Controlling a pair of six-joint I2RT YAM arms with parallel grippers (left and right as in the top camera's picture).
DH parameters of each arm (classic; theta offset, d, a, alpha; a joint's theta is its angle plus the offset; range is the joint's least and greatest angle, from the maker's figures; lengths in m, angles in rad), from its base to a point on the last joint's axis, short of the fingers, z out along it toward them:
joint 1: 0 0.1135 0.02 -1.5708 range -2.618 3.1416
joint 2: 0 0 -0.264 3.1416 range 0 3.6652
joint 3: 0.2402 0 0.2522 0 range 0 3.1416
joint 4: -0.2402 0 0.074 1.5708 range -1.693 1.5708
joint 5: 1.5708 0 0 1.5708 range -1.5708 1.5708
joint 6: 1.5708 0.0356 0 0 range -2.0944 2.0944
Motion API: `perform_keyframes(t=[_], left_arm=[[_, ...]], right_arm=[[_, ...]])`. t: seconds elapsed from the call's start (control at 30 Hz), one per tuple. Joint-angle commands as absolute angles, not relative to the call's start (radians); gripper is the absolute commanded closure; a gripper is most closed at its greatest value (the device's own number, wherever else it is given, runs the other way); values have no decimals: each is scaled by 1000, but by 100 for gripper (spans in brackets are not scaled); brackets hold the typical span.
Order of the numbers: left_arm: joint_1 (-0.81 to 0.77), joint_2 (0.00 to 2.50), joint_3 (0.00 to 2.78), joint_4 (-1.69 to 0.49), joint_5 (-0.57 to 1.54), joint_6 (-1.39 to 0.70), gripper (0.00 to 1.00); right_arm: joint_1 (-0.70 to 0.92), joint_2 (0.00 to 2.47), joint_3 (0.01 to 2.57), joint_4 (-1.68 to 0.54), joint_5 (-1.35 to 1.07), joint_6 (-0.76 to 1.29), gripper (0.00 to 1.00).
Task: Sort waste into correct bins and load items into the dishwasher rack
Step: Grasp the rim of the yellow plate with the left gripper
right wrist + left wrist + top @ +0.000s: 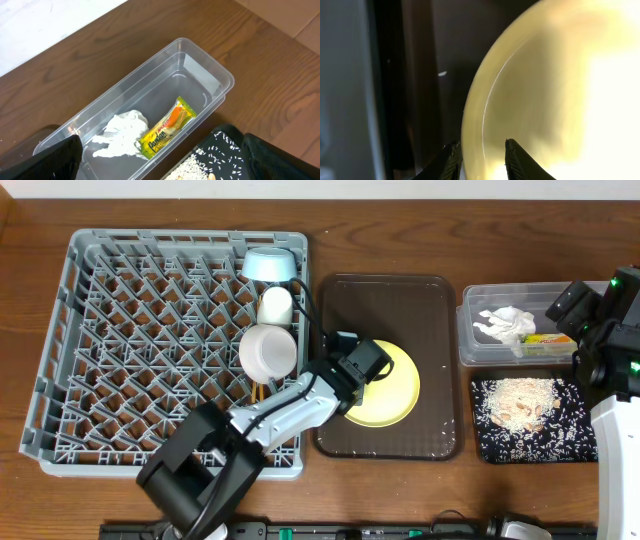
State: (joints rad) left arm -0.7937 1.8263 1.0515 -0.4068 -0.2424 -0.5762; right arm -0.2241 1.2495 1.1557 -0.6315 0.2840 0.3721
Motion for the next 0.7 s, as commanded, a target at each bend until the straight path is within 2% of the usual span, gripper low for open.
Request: perform_keyframes(t=[0.0, 0.23, 0.4, 0.67], left_arm=[[-791, 1882, 1049, -403, -246, -583, 67], [-791, 1869, 1068, -382, -179, -582, 69], [-791, 1842, 1073, -318, -48, -582, 76], [-791, 1844, 1060, -308, -37, -582, 76]], right_arm=[[-229, 1243, 1163, -633, 287, 369, 1], [-229, 1243, 1163, -633, 287, 369, 1], [-229, 1243, 1163, -633, 287, 369, 1], [-229, 1243, 1163, -633, 287, 369, 1]])
